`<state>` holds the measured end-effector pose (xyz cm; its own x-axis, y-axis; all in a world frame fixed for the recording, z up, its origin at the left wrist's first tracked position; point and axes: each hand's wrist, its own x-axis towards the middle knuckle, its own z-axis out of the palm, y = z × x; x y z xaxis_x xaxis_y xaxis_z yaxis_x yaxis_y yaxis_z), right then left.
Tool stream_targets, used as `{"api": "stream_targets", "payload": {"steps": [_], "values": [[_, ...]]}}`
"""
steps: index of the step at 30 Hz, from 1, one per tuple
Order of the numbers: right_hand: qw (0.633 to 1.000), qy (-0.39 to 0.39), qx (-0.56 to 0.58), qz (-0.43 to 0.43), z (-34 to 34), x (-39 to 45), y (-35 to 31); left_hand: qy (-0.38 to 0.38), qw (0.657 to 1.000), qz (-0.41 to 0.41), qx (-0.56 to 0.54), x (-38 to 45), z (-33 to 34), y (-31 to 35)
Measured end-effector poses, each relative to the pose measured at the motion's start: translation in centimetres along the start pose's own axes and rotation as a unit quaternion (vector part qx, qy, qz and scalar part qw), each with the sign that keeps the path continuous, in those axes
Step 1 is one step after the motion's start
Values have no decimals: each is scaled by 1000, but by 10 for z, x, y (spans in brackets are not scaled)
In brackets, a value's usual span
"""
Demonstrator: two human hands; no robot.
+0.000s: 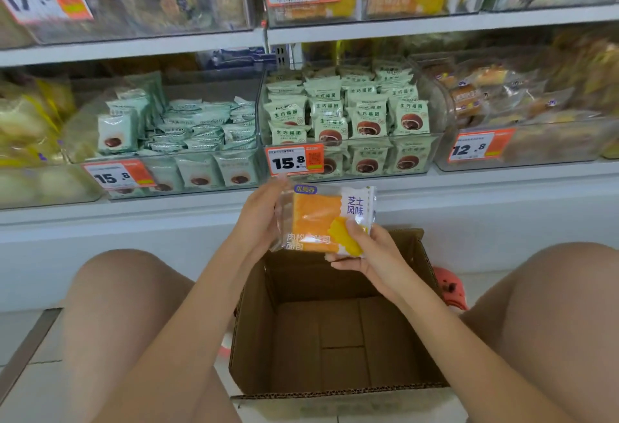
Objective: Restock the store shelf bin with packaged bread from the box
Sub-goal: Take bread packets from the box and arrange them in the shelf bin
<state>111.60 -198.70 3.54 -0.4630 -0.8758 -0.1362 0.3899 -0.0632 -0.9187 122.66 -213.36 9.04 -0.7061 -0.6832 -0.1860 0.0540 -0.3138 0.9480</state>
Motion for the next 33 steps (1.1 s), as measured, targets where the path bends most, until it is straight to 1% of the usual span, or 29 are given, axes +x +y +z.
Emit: {"api": "stream_targets", "payload": {"steps": [2,3,4,6,8,11,14,15,17,18,19,20,21,22,24,25,26,27,28,30,31,33], "values": [[999,29,-9,-16,3,1,-4,-45,995,-55,77,-3,1,1],[999,42,-12,-24,4,1,-7,-70,988,-69,120,-4,3,1],[998,51,-20,-30,3,2,-11,-88,982,-73,151,-4,6,1],[995,70,-62,-35,1,5,-23,-88,980,-63,165,-1,11,6],[990,92,-103,-35,-2,13,-41,-85,980,-22,180,5,16,16],[983,114,-130,-62,-6,28,-81,-91,964,60,244,15,35,49],[980,115,-129,-99,-6,40,-142,-50,948,158,272,28,61,96],[977,117,-133,-117,-6,44,-166,-34,944,194,264,34,68,114],[968,121,-140,-172,-9,51,-218,-19,945,248,213,46,83,149],[962,124,-140,-200,-11,56,-245,-6,935,291,202,52,89,165],[955,132,-140,-226,-13,63,-272,16,911,347,223,60,94,179],[946,144,-143,-253,-15,70,-299,53,868,409,278,68,100,193],[934,159,-150,-281,-17,79,-324,97,807,466,349,78,103,204],[921,177,-158,-308,-19,88,-349,135,734,518,417,88,106,214],[896,204,-177,-352,-19,107,-390,177,585,579,539,119,108,227],[888,205,-189,-365,-19,118,-407,197,528,583,585,134,109,230],[883,203,-205,-370,-18,129,-419,215,490,573,621,148,108,231],[879,202,-228,-366,-15,139,-426,229,463,568,641,159,107,230],[879,199,-251,-354,-12,149,-430,239,443,570,650,167,106,229],[876,198,-299,-321,-7,167,-431,253,409,588,650,178,103,225],[865,209,-331,-315,-6,174,-429,259,401,594,647,180,103,225],[825,255,-388,-321,-4,185,-425,264,396,604,640,182,102,226]]}}
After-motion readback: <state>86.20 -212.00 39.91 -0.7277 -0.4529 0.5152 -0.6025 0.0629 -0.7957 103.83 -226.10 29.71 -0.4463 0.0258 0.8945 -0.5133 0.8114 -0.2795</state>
